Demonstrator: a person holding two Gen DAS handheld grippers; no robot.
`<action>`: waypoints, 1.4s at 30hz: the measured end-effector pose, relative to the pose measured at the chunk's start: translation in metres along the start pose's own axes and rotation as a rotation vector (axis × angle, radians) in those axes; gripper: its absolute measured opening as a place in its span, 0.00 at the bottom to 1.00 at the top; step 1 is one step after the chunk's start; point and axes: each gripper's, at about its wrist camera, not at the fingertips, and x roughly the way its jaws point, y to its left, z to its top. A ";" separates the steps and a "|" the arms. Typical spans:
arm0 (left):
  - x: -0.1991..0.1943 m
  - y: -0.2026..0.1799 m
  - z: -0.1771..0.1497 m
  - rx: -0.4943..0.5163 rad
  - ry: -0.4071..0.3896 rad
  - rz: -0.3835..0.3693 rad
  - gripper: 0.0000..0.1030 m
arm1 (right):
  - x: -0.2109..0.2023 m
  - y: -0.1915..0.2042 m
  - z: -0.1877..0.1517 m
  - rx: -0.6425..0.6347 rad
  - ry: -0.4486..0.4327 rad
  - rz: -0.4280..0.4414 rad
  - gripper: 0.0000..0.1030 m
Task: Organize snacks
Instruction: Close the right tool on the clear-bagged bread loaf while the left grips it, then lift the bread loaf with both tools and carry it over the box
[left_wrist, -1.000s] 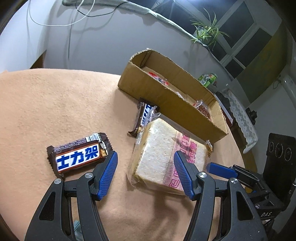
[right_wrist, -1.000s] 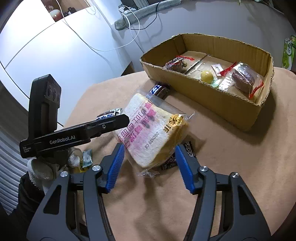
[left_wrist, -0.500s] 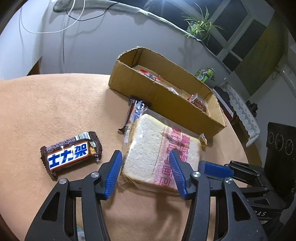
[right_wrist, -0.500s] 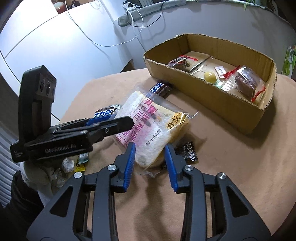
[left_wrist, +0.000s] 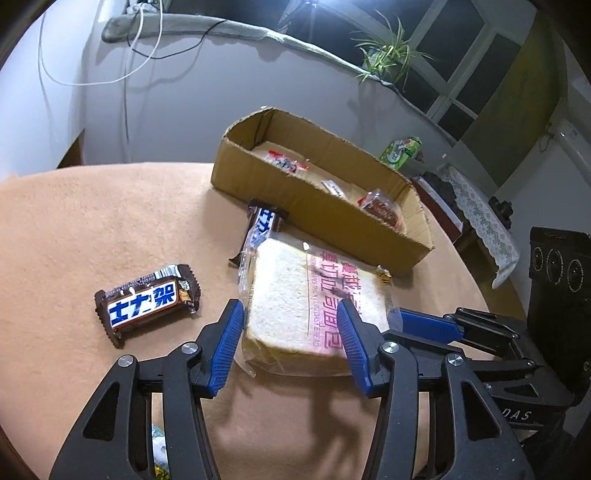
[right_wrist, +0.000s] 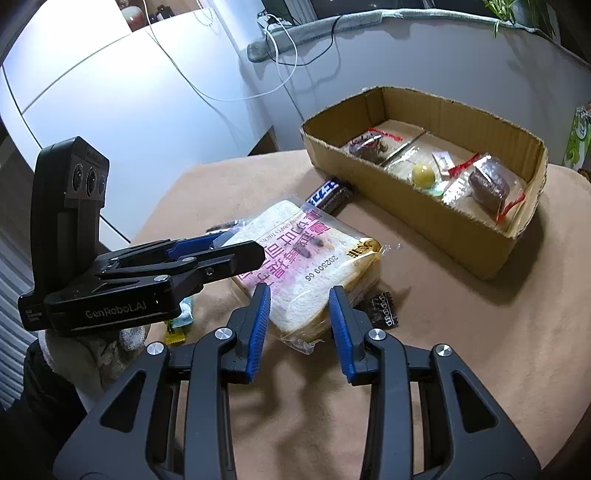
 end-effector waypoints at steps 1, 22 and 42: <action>-0.001 -0.002 0.001 0.005 -0.005 0.000 0.49 | -0.001 0.000 0.001 -0.003 -0.001 -0.001 0.34; 0.005 -0.018 -0.004 0.034 0.006 -0.002 0.49 | 0.013 -0.017 -0.011 0.054 0.028 -0.075 0.40; 0.012 -0.013 -0.014 0.034 0.044 -0.015 0.48 | 0.021 -0.016 -0.016 -0.002 0.048 -0.080 0.43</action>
